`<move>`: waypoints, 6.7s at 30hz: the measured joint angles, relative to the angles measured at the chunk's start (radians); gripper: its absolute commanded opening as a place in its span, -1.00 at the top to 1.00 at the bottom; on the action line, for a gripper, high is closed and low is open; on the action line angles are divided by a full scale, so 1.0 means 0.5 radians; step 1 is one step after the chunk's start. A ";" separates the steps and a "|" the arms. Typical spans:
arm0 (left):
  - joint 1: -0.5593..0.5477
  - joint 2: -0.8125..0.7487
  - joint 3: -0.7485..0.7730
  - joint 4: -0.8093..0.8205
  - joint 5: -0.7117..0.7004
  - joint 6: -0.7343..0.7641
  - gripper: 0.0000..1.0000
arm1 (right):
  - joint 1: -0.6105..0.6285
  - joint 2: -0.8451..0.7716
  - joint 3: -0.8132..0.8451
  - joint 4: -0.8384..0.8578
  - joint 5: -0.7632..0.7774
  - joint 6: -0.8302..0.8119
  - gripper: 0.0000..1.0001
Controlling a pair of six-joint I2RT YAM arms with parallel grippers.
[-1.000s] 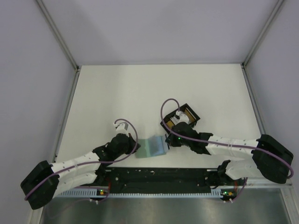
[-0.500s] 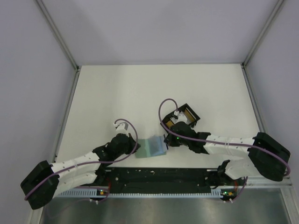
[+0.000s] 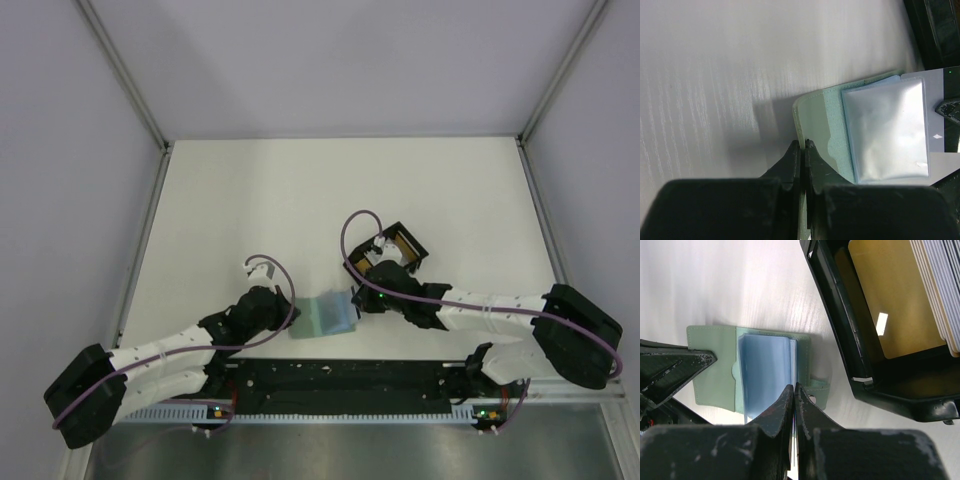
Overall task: Put the credit cards into the card holder
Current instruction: Insert the credit card into the card holder.
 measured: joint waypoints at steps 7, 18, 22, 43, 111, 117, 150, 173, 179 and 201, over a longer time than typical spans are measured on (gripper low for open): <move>0.000 0.000 0.000 0.000 -0.001 0.001 1.00 | 0.000 0.000 0.000 0.001 -0.001 0.001 1.00; 0.000 0.000 0.000 0.000 -0.001 0.001 1.00 | -0.001 0.001 -0.002 -0.014 0.034 0.022 1.00; 0.000 0.000 0.000 0.000 -0.001 0.001 1.00 | 0.000 0.014 -0.001 -0.008 0.027 0.022 1.00; 0.000 0.018 0.000 0.005 -0.011 -0.001 1.00 | 0.043 0.057 0.051 0.107 -0.182 0.011 1.00; 0.000 0.057 0.050 -0.037 -0.072 0.001 1.00 | 0.117 0.323 -0.050 0.587 -0.249 0.113 1.00; 0.000 0.124 0.049 0.015 -0.078 -0.032 1.00 | 0.100 0.386 -0.088 0.829 -0.314 0.179 1.00; 0.000 0.180 0.084 0.001 -0.110 -0.077 0.22 | -0.045 0.742 -0.161 1.320 -0.526 0.439 1.00; 0.000 -0.624 0.008 -0.685 -0.251 -0.380 -0.23 | -0.035 0.718 -0.109 1.154 -0.443 0.452 1.00; 0.000 -0.673 -0.146 -0.437 -0.205 -0.437 -0.17 | -0.033 0.718 -0.092 1.131 -0.441 0.452 1.00; 0.001 -0.271 -0.172 -0.061 -0.053 -0.333 1.00 | 0.074 0.719 -0.037 1.080 -0.320 0.593 1.00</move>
